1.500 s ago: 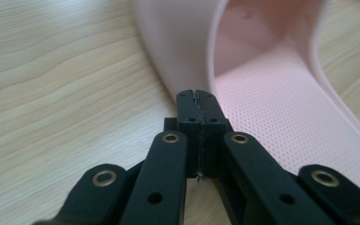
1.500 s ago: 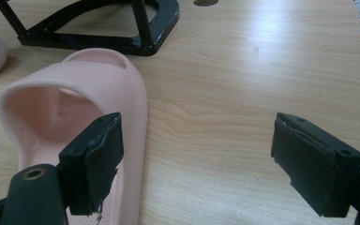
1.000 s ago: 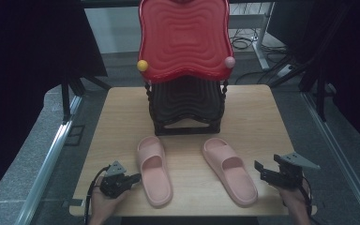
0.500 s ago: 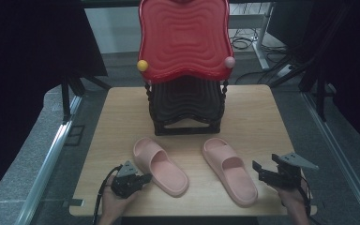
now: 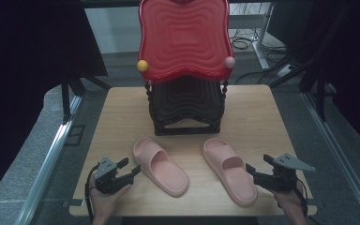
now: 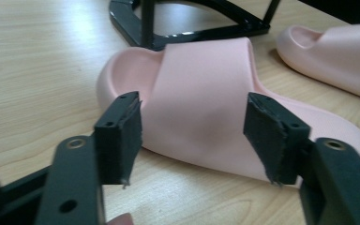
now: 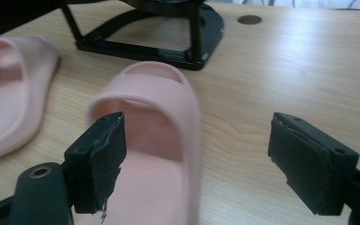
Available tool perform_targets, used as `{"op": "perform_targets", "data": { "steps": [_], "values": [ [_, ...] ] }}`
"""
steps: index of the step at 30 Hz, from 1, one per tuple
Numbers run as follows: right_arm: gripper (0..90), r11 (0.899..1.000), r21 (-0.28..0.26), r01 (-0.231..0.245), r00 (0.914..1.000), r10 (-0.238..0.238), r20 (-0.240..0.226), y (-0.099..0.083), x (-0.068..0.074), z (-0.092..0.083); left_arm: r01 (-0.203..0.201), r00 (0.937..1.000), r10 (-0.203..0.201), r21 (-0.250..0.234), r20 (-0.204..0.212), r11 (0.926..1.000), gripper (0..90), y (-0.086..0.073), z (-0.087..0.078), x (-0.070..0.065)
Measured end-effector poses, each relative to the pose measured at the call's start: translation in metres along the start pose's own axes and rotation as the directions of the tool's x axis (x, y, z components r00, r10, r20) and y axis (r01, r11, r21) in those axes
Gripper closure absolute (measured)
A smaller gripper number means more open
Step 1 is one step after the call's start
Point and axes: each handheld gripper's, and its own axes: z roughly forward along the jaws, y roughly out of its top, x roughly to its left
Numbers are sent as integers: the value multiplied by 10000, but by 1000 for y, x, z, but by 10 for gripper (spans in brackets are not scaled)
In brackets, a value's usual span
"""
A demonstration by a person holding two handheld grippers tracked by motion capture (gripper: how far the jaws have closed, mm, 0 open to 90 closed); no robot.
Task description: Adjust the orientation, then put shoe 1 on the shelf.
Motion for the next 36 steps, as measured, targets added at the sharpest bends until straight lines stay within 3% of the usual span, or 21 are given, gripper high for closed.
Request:
{"op": "perform_targets", "data": {
  "steps": [6,9,17,21,25,26,27,33,36],
  "values": [
    [263,9993,-240,293,9979,-307,-567,7,17,-3,212,9997,-213,-67,-156,9998,312,2,1,3],
    [318,9973,-438,586,9943,-622,-861,14,35,-4,285,9994,-288,-122,-185,9995,307,4,0,4],
    [399,9932,-131,1159,9813,-1165,-1533,24,69,14,443,9989,-446,-201,-123,9988,301,6,-2,6],
    [435,9845,189,1742,9632,-1664,-2112,33,95,37,502,9987,-504,-193,-110,9986,301,6,-2,8],
    [450,9815,360,1881,9543,-1740,-2430,37,109,52,487,9988,-488,-134,-90,9987,301,5,-1,8],
    [451,9793,517,1959,9448,-1744,-2773,38,116,62,506,9987,-507,-107,-77,9987,302,5,-1,9],
    [451,9793,517,1959,9448,-1744,-2773,38,116,62,506,9987,-507,-107,-77,9987,302,5,-1,9],
    [489,9672,1304,2182,9366,-1700,-3065,35,140,102,527,9984,-530,-133,-194,9985,301,4,-4,13],
    [499,9633,1432,2270,9344,-1740,-3108,36,145,109,558,9982,-560,-120,-211,9984,299,4,-4,14]
  ]
}}
